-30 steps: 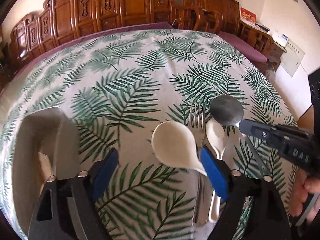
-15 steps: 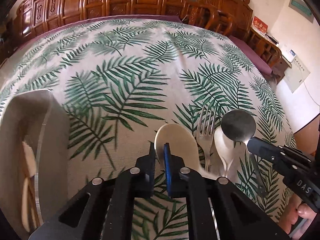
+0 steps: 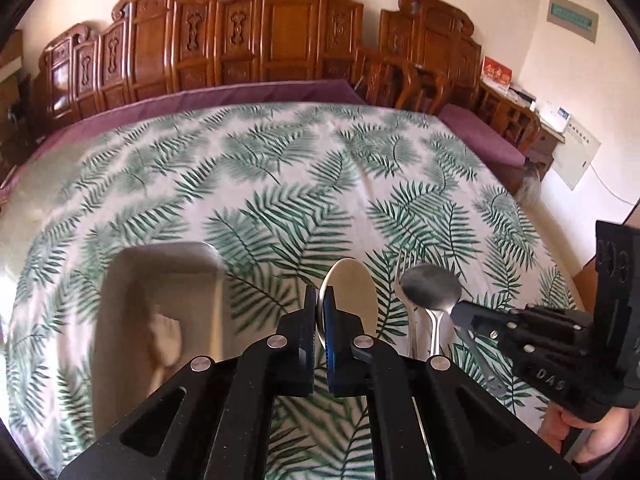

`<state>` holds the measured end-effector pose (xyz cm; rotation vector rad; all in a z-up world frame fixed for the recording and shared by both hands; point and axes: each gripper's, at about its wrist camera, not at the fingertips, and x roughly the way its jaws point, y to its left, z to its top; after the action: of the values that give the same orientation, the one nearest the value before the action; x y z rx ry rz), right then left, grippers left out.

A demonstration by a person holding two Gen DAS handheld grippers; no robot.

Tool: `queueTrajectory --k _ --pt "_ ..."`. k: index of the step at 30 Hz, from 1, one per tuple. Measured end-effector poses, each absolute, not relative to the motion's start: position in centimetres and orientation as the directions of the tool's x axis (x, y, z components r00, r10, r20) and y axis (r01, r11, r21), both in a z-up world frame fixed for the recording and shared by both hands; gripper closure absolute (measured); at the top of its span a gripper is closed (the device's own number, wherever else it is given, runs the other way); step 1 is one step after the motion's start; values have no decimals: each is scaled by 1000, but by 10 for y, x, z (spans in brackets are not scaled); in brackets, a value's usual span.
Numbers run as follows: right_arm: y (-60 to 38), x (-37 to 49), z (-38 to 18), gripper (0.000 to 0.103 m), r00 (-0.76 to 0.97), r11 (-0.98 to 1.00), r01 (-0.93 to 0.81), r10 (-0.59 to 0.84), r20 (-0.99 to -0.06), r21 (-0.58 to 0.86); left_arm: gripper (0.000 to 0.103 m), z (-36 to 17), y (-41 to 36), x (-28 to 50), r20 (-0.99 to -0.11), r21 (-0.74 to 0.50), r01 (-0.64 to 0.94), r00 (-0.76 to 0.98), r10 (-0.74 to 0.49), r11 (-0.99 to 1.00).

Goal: Organize utensils
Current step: 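Carry the white spoon into the tray and open the left tool while the right carries the metal spoon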

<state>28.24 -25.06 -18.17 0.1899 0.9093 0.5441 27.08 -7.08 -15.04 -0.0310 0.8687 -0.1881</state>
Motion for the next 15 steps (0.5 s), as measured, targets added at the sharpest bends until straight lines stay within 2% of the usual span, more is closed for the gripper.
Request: queueTrajectory --k 15 --pt "-186 257 -137 101 501 822 -412 564 -657 392 100 -100 18 250 -701 -52 95 705 -104 994"
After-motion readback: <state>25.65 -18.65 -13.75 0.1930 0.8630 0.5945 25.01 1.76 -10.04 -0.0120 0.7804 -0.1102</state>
